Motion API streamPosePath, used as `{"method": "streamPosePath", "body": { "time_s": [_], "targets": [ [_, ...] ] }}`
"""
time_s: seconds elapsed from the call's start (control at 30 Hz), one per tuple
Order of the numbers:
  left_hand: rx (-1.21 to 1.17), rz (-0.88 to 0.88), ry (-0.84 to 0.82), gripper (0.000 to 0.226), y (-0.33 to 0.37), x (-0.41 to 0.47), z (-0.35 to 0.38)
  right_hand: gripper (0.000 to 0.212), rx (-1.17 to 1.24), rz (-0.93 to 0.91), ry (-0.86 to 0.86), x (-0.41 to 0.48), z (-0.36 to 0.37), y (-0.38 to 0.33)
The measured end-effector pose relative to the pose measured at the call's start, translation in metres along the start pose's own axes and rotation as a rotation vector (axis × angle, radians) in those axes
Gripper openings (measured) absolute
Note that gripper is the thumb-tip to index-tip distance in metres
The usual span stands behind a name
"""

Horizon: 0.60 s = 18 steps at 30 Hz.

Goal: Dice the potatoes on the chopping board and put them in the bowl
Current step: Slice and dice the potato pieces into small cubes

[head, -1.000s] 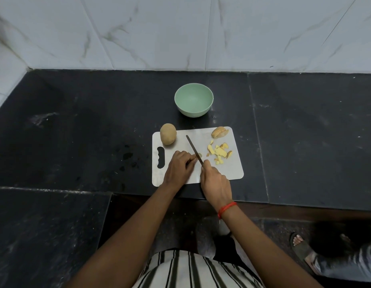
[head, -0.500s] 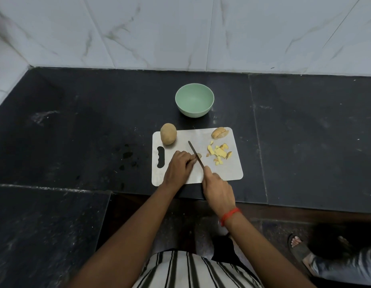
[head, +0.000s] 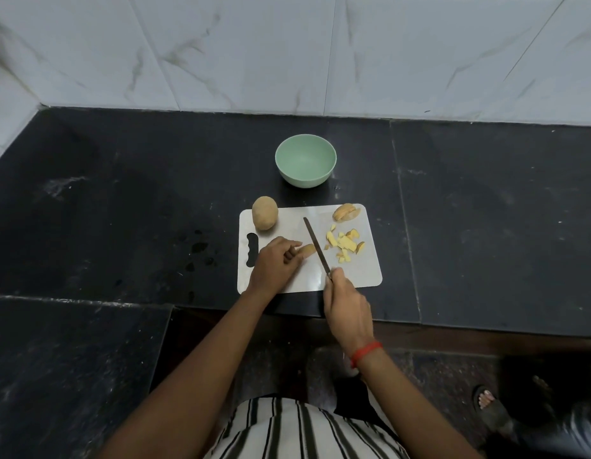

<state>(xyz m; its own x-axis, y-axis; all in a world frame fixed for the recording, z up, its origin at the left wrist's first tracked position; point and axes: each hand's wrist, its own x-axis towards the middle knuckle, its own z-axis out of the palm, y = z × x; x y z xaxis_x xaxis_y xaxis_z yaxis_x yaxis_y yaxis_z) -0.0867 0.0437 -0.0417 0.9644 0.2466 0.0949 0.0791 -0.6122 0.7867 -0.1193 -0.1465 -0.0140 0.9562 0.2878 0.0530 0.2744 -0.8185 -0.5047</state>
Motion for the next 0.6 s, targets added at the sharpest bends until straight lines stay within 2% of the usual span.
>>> {"method": "streamPosePath", "body": {
  "time_s": [0.13,0.27,0.5,0.6],
  "targets": [
    [0.108,0.084,-0.01,0.025,-0.003,-0.001,0.002,0.014,-0.04,-0.001,-0.055,0.031,0.012,-0.014],
    [0.1,0.094,-0.018,0.029,-0.004,-0.002,0.002,0.012,-0.066,-0.028,-0.1,0.036,0.019,-0.018],
    [0.06,0.113,-0.022,0.031,-0.006,-0.002,0.004,0.043,-0.186,-0.033,-0.106,0.038,0.016,-0.025],
    [0.074,0.119,-0.001,0.031,-0.008,-0.002,0.006,0.048,-0.266,-0.049,-0.147,0.037,0.013,-0.027]
  ]
}}
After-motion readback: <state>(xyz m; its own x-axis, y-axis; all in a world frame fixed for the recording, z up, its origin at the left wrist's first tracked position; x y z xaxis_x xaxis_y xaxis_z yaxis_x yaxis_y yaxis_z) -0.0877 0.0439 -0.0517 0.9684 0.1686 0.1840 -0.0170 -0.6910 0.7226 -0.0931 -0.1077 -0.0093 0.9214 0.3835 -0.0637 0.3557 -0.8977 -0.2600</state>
